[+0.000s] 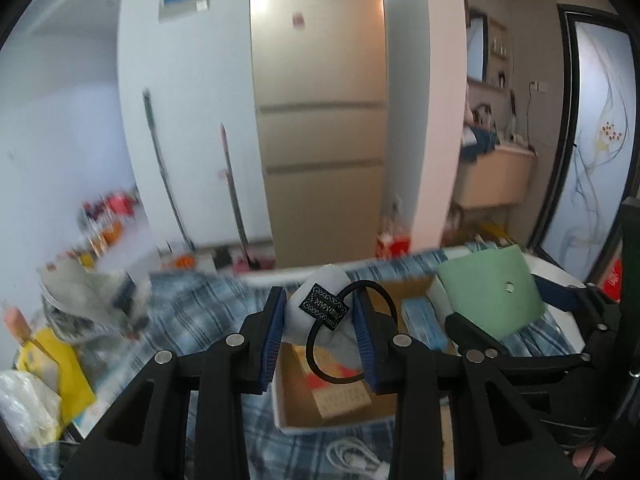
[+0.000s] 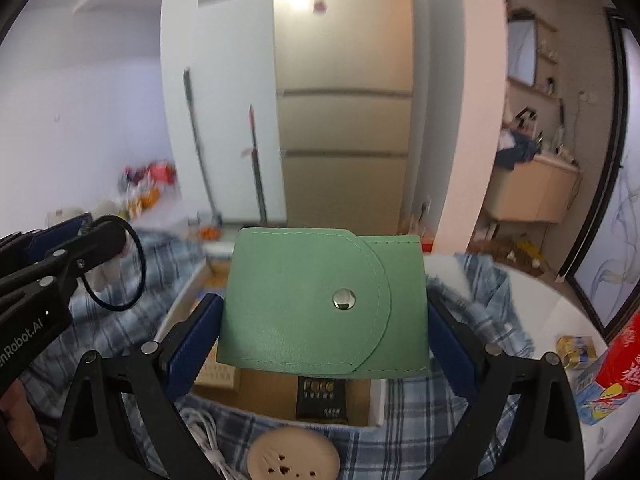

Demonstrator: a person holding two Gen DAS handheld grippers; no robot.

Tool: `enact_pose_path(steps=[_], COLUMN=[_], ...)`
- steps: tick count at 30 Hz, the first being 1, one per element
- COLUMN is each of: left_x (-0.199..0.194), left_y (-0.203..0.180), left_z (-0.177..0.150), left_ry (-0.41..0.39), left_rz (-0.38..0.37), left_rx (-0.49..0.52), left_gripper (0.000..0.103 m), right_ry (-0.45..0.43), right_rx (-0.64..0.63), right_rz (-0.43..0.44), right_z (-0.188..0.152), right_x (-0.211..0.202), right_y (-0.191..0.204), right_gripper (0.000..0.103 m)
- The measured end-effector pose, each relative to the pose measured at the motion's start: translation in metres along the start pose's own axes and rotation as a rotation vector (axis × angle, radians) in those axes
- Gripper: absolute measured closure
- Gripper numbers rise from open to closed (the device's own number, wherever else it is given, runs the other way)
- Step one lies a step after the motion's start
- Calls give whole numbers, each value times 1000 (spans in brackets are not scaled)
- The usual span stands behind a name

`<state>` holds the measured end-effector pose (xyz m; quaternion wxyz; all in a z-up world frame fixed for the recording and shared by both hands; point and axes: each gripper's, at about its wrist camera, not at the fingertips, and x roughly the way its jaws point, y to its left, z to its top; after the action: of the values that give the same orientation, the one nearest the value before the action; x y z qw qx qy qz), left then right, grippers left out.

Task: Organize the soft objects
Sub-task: 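Carry the charger and green pouch over the cardboard box with both grippers, then open both grippers to drop the charger and green pouch into the box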

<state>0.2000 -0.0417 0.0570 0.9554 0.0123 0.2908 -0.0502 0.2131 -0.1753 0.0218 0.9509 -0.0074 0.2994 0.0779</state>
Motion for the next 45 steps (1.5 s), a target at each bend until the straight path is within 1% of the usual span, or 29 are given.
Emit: enact_pose_path(steps=[1,4,6,8,9,11,14,17,22,25,28,29,30,31,33,35,36,42,45], left_x=[3,10,15,21,26,34,51,66,94,104,108,109,109,111,112,110,109,104,103], left_y=[3,2,0,0,1,6,9,12,19,21,20,19,19,18,17,16,15,14,15], left_z=[-1,-4,-6,-9,-10,-13,-19,-25,-37,-44,-46,-47,-48,-49,-49,-49,-49,-45,-44], left_ry=[17,33,46,37,39,47,88,128,228,263,275,277,279,284,282,267,261,243,246], left_rz=[-12,15,10,0,12,2,14,29,26,35,39,38,40,41,42,54,58,56,42], left_rx=[-7,18,22,34,38,24,25,30,18,13,21,23,26,31,34,47,55,53,44], left_gripper=[69,69,69,68,68,68,68,68,68,68,68,64,56,51,31,24,23,22,22], right_ry=[16,64,95,124,136,157,201,224,264,291,305,311,317,319,319,319,313,278,271], right_rx=[11,30,27,17,15,21,11,-2,-4,-2,2,4,9,20,41,38,34,33,38], right_rz=[10,26,27,25,23,29,35,20,18,30,42,46,46,44,48,50,46,40,37], right_z=[-2,-8,-12,-17,-18,-23,-33,-40,-45,-47,-49,-50,-50,-51,-52,-53,-53,-49,-47], right_x=[4,17,26,34,39,47,60,68,81,87,90,91,93,94,96,96,97,91,89], right_y=[-1,-3,-3,-2,0,2,6,6,6,5,6,6,5,4,2,3,3,3,1], right_gripper=[7,7,7,7,7,7,7,7,7,7,7,7,6,6,6,4,3,3,3])
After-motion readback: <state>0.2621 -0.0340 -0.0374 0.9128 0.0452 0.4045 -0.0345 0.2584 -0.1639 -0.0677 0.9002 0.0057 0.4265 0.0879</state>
